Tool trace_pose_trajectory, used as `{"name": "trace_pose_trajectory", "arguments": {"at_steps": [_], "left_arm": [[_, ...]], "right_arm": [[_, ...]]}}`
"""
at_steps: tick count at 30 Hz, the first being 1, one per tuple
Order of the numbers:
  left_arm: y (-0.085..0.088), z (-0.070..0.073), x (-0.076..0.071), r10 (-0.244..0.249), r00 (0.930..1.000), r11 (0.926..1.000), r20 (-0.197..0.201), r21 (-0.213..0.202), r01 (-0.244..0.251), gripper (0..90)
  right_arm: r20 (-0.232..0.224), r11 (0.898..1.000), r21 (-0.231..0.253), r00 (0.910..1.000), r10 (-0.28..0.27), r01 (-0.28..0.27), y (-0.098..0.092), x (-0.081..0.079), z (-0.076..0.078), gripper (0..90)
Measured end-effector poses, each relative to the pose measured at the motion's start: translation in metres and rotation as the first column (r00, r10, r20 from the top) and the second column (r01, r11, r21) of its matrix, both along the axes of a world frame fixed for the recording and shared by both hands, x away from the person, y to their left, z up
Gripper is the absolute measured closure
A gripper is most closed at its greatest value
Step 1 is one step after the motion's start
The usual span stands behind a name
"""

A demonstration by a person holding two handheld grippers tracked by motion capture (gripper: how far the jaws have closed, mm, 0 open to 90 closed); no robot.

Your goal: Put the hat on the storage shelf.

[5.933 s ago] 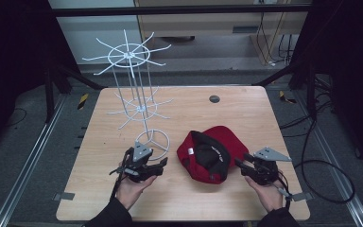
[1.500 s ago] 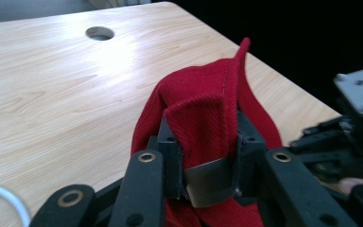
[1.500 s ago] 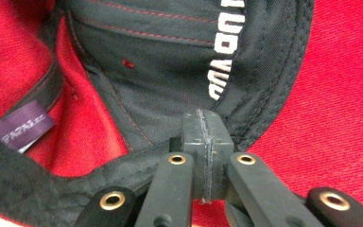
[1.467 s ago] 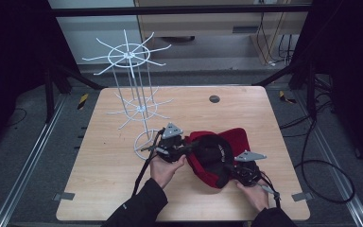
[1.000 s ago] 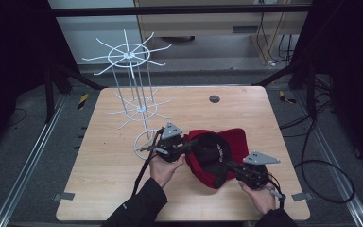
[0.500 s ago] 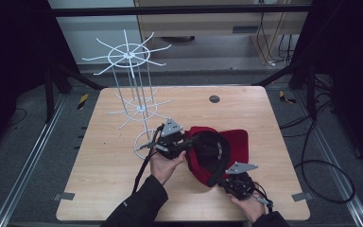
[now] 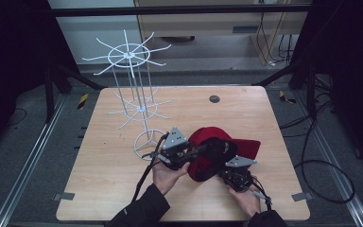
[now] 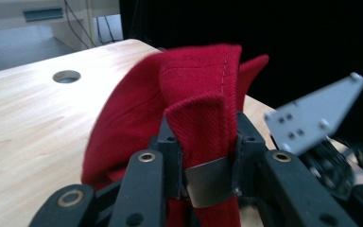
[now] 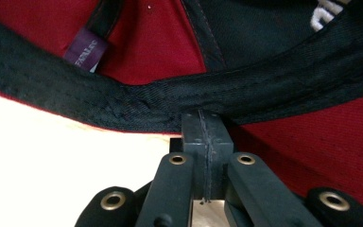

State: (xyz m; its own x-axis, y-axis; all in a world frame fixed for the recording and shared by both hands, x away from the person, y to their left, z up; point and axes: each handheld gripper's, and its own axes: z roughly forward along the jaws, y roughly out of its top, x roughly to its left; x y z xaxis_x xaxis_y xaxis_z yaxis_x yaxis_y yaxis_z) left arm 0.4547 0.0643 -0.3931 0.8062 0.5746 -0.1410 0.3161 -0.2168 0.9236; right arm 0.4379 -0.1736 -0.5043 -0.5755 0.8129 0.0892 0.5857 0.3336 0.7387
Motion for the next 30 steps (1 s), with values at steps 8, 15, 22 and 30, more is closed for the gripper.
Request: {"name": "trace_pose_trajectory", "arguments": {"at_steps": [8,15,22,30], "left_arm": [[0.001,-0.018,-0.014,-0.034,0.9992,0.9984,-0.021,0.045,0.035,70.0],[-0.004,-0.026,-0.023,-0.074,0.9971,0.9932,-0.015,0.089,0.075,70.0],[-0.013,-0.036,-0.035,-0.116,0.9932,0.9849,-0.009,0.128,0.116,70.0],[-0.02,-0.048,-0.038,-0.133,0.9909,0.9787,-0.017,0.155,0.134,70.0]], "right_arm": [[0.039,0.999,-0.024,0.999,-0.021,0.022,-0.003,0.001,-0.001,90.0],[0.028,0.999,-0.005,0.999,-0.036,0.037,-0.005,0.004,-0.002,90.0],[0.034,0.999,0.004,0.9986,-0.04,0.04,-0.006,0.006,-0.003,90.0],[0.145,0.99,0.132,0.9866,-0.074,0.055,-0.027,-0.016,0.027,88.1]]}}
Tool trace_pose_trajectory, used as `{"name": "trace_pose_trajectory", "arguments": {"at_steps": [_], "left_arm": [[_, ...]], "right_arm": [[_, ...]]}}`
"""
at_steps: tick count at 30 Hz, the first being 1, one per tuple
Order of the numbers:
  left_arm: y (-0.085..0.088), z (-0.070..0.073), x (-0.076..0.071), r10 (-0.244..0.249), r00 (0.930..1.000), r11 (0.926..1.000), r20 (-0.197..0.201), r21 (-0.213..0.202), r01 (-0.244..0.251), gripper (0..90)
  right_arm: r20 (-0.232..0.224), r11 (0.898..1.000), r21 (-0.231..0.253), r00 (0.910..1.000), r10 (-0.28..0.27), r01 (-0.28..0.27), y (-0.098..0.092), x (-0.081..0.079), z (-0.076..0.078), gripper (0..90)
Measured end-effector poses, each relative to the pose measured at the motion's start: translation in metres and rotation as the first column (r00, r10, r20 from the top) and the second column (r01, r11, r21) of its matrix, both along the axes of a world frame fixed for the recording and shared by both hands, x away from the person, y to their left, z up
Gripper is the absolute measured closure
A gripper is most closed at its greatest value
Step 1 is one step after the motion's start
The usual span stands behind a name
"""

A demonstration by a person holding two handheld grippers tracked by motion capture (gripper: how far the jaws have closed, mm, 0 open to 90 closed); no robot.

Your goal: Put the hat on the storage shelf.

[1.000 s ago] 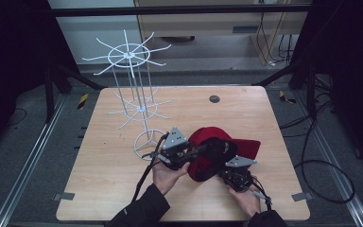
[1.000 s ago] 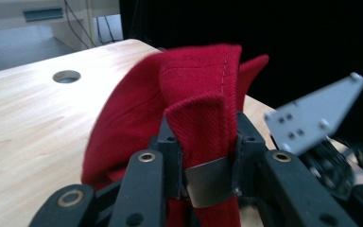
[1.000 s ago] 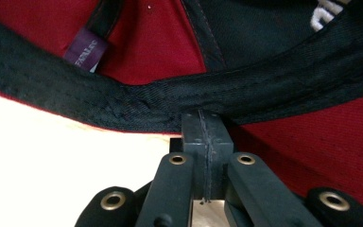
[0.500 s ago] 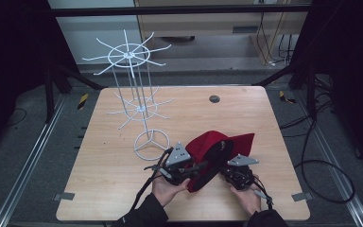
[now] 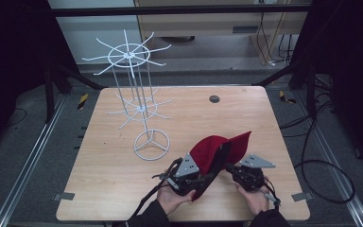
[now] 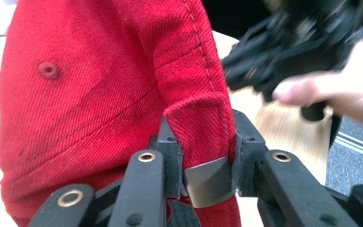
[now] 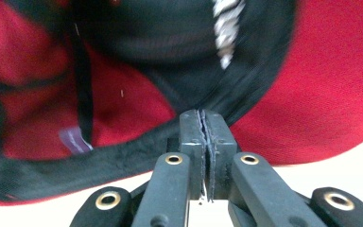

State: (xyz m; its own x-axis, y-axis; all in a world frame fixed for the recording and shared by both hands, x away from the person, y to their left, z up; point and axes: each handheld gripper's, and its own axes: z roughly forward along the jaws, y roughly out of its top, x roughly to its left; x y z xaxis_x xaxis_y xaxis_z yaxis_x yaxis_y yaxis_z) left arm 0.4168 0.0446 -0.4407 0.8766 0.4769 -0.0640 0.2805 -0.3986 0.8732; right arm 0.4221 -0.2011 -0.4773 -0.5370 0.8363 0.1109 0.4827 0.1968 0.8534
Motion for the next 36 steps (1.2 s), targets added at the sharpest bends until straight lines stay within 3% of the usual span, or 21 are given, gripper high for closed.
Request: {"name": "trace_pose_trajectory", "arguments": {"at_steps": [4,14,23,30,36], "left_arm": [[-0.002,-0.002,-0.001,-0.003,1.0,1.0,0.004,0.003,0.003,70.0],[-0.007,-0.005,-0.001,-0.004,1.0,0.9999,0.003,0.015,0.004,70.0],[-0.009,-0.006,-0.002,-0.01,0.9999,0.9995,0.002,0.029,0.01,70.0],[-0.01,-0.008,-0.003,-0.021,0.9998,0.999,-0.001,0.039,0.021,70.0],[-0.011,-0.008,-0.006,-0.038,0.9993,0.9984,-0.005,0.041,0.039,70.0]], "right_arm": [[0.053,1.0,0.019,0.9984,-0.02,0.019,-0.011,-0.006,0.016,87.4],[0.153,0.994,0.106,0.9879,-0.027,0.011,-0.016,-0.009,0.071,73.8],[0.228,0.994,0.109,0.9726,-0.047,0.023,-0.008,0.004,0.107,62.1],[0.217,0.998,0.063,0.9753,-0.041,0.028,0.005,0.024,0.115,59.5],[0.157,0.999,-0.002,0.9867,-0.041,0.042,0.004,0.03,0.106,65.7]]}}
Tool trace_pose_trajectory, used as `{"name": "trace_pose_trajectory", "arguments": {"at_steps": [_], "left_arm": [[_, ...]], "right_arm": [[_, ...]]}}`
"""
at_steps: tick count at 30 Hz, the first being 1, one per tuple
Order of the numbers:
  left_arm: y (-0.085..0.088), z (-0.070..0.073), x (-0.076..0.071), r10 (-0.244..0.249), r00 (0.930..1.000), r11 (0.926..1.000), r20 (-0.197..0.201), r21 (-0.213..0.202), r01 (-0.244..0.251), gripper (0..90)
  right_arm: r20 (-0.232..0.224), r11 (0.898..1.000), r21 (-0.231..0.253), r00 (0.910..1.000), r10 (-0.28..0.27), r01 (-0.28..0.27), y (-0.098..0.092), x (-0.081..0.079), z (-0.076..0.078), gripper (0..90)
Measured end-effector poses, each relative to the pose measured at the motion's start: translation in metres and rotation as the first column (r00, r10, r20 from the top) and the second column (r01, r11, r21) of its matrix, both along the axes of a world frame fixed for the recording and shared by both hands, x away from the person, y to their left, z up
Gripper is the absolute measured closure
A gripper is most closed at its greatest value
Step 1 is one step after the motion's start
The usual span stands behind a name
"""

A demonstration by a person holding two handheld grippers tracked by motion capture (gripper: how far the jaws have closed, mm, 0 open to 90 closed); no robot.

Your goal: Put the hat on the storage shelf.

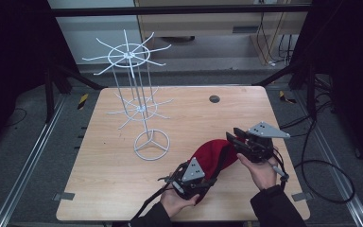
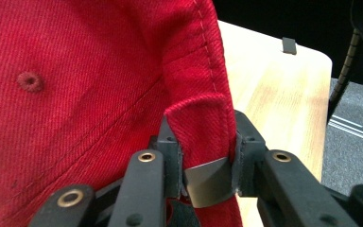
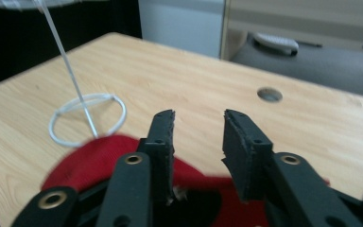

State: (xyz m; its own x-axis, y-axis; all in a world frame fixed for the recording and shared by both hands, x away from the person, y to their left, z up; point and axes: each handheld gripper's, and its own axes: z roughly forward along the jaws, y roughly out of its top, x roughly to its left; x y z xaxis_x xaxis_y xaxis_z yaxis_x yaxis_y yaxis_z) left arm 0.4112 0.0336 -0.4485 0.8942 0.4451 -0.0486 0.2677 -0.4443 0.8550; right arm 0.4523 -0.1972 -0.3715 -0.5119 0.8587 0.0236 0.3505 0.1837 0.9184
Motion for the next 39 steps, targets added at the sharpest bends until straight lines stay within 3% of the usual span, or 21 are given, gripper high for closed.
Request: {"name": "trace_pose_trajectory", "arguments": {"at_steps": [6,12,17,21,27,33,37,39], "left_arm": [[-0.002,-0.001,-0.002,-0.018,0.9998,0.9998,-0.001,0.002,0.018,70.0],[-0.006,-0.003,-0.007,-0.037,0.9993,0.9993,-0.009,0.001,0.037,70.0],[-0.007,-0.006,-0.011,-0.047,0.9989,0.9988,-0.009,0.013,0.047,70.0],[-0.007,-0.008,-0.012,-0.048,0.9988,0.9985,-0.01,0.026,0.048,70.0],[-0.004,-0.009,-0.012,-0.034,0.9994,0.9978,0.006,0.057,0.033,69.9],[0.006,-0.017,-0.005,0.008,1.0,0.9949,0.0,0.1,-0.008,69.9],[0.011,-0.025,0.004,0.043,0.999,0.9869,0.013,0.155,-0.044,69.7],[0.014,-0.028,0.008,0.056,0.9984,0.9845,0.009,0.166,-0.057,69.6]], "right_arm": [[-0.013,1.0,-0.005,0.9999,0.004,-0.005,-0.011,-0.005,-0.005,73.5],[-0.046,1.0,-0.016,0.9988,0.014,-0.015,-0.021,-0.014,-0.008,90.0],[-0.095,0.999,-0.053,0.9955,-0.006,0.001,-0.026,-0.018,-0.021,90.0],[-0.108,1.0,0.002,0.9941,-0.004,0.004,-0.036,-0.026,-0.032,90.0],[-0.115,1.0,0.003,0.9933,-0.011,0.011,-0.043,-0.043,-0.041,90.0],[-0.191,0.999,-0.03,0.9813,-0.022,0.017,-0.046,-0.053,-0.068,90.0],[-0.255,0.999,-0.036,0.9666,-0.025,0.016,-0.048,-0.053,-0.09,90.0],[-0.265,0.999,-0.042,0.9639,-0.028,0.017,-0.048,-0.052,-0.095,90.0]]}}
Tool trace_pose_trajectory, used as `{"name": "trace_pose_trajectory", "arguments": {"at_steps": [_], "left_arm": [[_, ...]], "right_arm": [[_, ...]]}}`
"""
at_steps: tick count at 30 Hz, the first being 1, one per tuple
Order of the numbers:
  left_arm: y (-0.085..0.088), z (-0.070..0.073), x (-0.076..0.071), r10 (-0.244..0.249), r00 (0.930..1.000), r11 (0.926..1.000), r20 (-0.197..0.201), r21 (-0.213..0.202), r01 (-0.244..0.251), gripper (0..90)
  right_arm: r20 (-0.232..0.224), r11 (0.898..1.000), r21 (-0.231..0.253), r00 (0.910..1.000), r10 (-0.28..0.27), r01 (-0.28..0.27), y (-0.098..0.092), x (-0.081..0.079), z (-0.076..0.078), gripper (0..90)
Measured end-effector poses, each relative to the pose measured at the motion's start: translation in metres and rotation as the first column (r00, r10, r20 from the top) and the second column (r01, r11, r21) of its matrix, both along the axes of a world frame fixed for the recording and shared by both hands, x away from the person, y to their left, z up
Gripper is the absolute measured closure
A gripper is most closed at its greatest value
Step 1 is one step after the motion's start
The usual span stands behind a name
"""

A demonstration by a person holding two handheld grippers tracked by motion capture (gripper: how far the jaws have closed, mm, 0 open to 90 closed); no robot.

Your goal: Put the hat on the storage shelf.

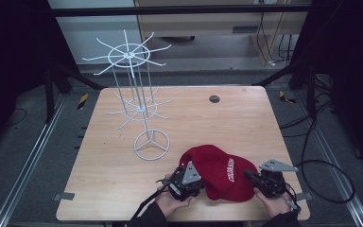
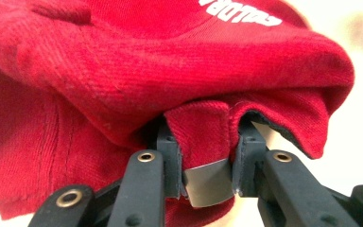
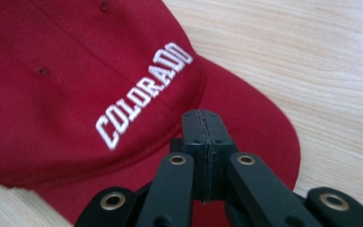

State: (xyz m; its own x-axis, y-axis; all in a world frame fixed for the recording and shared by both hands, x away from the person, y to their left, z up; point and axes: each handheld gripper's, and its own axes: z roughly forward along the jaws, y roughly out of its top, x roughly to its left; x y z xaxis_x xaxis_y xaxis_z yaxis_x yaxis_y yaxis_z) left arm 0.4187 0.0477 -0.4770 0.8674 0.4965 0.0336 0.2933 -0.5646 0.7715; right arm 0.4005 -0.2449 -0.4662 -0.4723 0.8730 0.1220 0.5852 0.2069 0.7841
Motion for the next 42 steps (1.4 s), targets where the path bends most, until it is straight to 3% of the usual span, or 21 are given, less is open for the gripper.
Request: {"name": "trace_pose_trajectory", "arguments": {"at_steps": [2,4,8,13,19,23,29,34,37,42], "left_arm": [[0.003,-0.002,0.002,0.013,0.9999,0.9999,-0.006,0.009,-0.013,68.9],[0.006,-0.002,0.003,0.011,0.9999,0.9994,0.012,0.034,-0.012,67.0],[0.014,0.003,0.002,0.007,0.9997,0.9974,0.024,0.071,-0.008,57.5],[0.03,0.006,-0.003,0.01,0.9998,0.996,0.017,0.089,-0.012,49.0],[0.05,0.007,-0.002,0.024,0.9996,0.9927,-0.014,0.119,-0.022,41.0],[0.064,0.01,-0.003,0.034,0.9976,0.9941,-0.061,0.105,-0.028,32.9],[0.069,0.011,-0.007,0.034,0.998,0.9939,-0.054,0.106,-0.028,32.9],[0.073,0.007,-0.014,0.037,0.9977,0.9954,-0.057,0.09,-0.032,33.0],[0.074,0.001,-0.015,0.04,0.9965,0.9954,-0.073,0.09,-0.033,39.4],[0.076,-0.001,-0.013,0.046,0.9943,0.9964,-0.096,0.076,-0.039,59.0]], "right_arm": [[0.002,1.0,0.005,1.0,0.003,-0.003,0.001,0.001,-0.002,90.0],[0.008,1.0,0.0,0.9998,0.017,-0.017,0.003,0.001,-0.004,90.0],[0.048,0.999,0.003,0.9981,0.038,-0.038,0.007,0.002,0.0,87.4],[0.076,0.998,0.009,0.9956,0.055,-0.056,0.011,0.005,0.004,82.8],[0.093,0.998,0.007,0.9936,0.064,-0.065,0.018,0.01,0.008,78.3],[0.112,0.997,0.01,0.9907,0.077,-0.079,0.024,0.013,0.01,71.8],[0.141,0.993,0.015,0.9839,0.11,-0.113,0.044,0.03,0.011,56.5],[0.129,0.99,0.025,0.9821,0.137,-0.142,0.065,0.051,0.008,51.9],[0.112,0.987,0.022,0.9816,0.155,-0.159,0.075,0.062,0.003,52.2],[0.054,0.982,-0.014,0.9809,0.187,-0.186,0.087,0.073,-0.007,60.4]]}}
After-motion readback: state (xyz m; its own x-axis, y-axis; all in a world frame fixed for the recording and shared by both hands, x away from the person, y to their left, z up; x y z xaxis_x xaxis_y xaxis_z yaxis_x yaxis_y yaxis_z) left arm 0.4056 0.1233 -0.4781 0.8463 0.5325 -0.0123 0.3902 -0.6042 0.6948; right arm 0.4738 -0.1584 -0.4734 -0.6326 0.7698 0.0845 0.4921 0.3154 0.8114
